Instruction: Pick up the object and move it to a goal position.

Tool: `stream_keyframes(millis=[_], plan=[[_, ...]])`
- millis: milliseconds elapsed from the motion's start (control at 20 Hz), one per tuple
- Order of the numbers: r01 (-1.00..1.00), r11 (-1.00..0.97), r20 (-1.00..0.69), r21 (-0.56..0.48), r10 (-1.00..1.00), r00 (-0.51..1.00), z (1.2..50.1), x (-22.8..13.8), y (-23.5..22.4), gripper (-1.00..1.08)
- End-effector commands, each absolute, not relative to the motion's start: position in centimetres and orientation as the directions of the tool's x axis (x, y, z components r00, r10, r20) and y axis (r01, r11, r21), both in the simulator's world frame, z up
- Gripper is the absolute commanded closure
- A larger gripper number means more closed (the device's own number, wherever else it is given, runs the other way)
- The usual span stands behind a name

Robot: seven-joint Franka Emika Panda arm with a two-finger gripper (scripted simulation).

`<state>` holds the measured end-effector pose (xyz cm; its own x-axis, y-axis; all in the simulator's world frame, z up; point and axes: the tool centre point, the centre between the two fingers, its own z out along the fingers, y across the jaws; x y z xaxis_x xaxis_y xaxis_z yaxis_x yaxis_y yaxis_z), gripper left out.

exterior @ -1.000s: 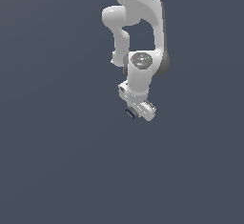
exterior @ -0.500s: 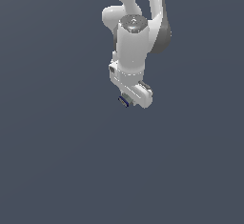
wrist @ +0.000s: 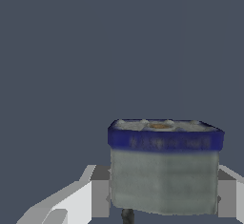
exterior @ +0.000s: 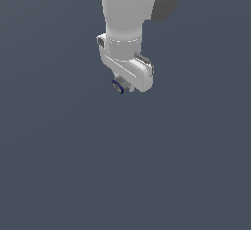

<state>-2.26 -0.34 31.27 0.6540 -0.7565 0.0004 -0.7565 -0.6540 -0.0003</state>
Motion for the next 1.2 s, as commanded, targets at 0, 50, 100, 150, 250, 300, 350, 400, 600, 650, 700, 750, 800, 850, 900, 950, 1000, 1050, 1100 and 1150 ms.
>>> stream_keyframes(millis=[0,50,100,150,250,300,350,400,600,650,700,750,800,850,900,950,1000,1050,1100,1150], plan=[[-0.756,-0.654,0.000,0.000,-0.756,0.654,33.9,-2.0,-1.1,1.08],[-0.756,-0.654,0.000,0.000,-0.756,0.654,34.9,-1.8,-1.4,1.08],[-0.756,-0.655,0.000,0.000,-0.756,0.655,35.9,-1.7,-1.7,1.08],[-0.756,-0.655,0.000,0.000,-0.756,0.655,36.8,-1.6,-2.0,1.08],[-0.756,-0.655,0.000,0.000,-0.756,0.655,38.6,-1.3,-2.5,1.08],[-0.756,-0.655,0.000,0.000,-0.756,0.655,39.3,-1.2,-2.7,1.08],[-0.756,-0.655,0.000,0.000,-0.756,0.655,40.1,-1.1,-2.9,1.08],[-0.756,-0.655,0.000,0.000,-0.756,0.655,40.7,-0.9,-3.1,1.08],[-0.755,-0.656,0.000,0.000,-0.755,0.656,42.9,-0.5,-3.8,1.08],[-0.755,-0.656,0.000,0.000,-0.755,0.656,43.3,-0.5,-3.9,1.08],[-0.755,-0.656,0.000,0.000,-0.755,0.656,43.7,-0.4,-4.0,1.08],[-0.755,-0.656,0.000,0.000,-0.755,0.656,44.0,-0.3,-4.1,1.08],[-0.755,-0.656,0.000,0.000,-0.755,0.656,44.3,-0.2,-4.2,1.08],[-0.755,-0.656,0.000,0.000,-0.755,0.656,44.6,-0.2,-4.3,1.08],[-0.755,-0.656,0.000,0.000,-0.755,0.656,44.8,-0.1,-4.3,1.08],[-0.755,-0.656,0.000,0.000,-0.755,0.656,45.0,-0.1,-4.4,1.08],[-0.755,-0.656,0.000,0.000,-0.755,0.656,45.1,0.0,-4.4,1.08],[-0.755,-0.656,0.000,0.000,-0.755,0.656,45.2,0.0,-4.4,1.08],[-0.755,-0.656,0.000,0.000,-0.755,0.656,45.3,0.0,-4.5,1.08],[-0.755,-0.656,0.000,0.000,-0.755,0.656,45.4,0.0,-4.5,1.08]])
